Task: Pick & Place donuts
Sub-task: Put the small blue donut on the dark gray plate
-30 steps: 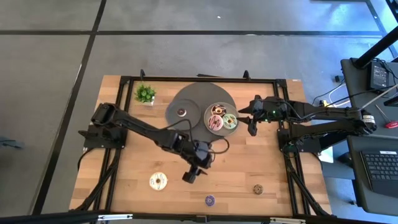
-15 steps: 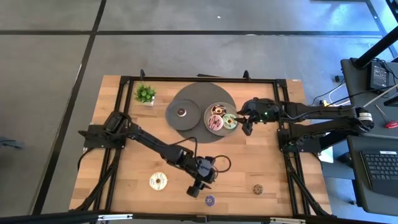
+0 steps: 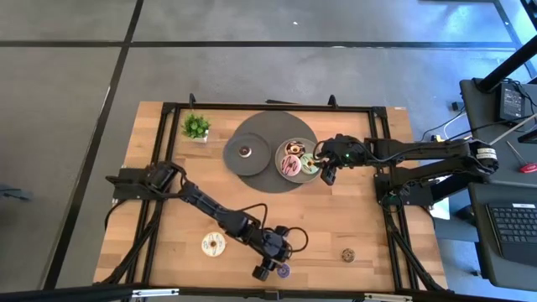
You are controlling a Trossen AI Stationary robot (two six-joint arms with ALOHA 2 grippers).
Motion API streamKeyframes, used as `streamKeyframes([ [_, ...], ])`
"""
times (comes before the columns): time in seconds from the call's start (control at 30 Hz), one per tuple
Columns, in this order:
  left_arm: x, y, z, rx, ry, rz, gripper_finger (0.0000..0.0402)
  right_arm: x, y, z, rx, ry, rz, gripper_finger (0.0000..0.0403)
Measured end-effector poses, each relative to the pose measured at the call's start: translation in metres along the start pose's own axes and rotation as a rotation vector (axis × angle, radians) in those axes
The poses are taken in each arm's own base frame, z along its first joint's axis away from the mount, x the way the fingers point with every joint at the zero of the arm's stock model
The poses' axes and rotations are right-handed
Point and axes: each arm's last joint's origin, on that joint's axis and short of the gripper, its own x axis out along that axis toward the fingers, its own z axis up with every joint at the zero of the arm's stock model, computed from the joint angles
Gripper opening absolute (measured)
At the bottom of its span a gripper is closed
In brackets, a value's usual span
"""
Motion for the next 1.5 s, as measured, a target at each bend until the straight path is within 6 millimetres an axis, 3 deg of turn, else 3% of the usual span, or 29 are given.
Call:
streamKeyframes([
  [0.33,0.023,-0.011,-0.020,-0.008,0.021,0.003,0.0162,0.000,-0.001,0.000,0.010,-0.009,-0.029,0.0179],
  [1.03,0.024,-0.005,-0.021,-0.085,0.017,0.037,0.0149,0.000,-0.001,0.000,0.033,-0.009,-0.027,0.0179],
  [1.5,0.024,-0.003,-0.022,-0.105,0.025,0.053,0.0078,0.000,0.000,0.000,0.032,-0.005,-0.017,0.0179],
])
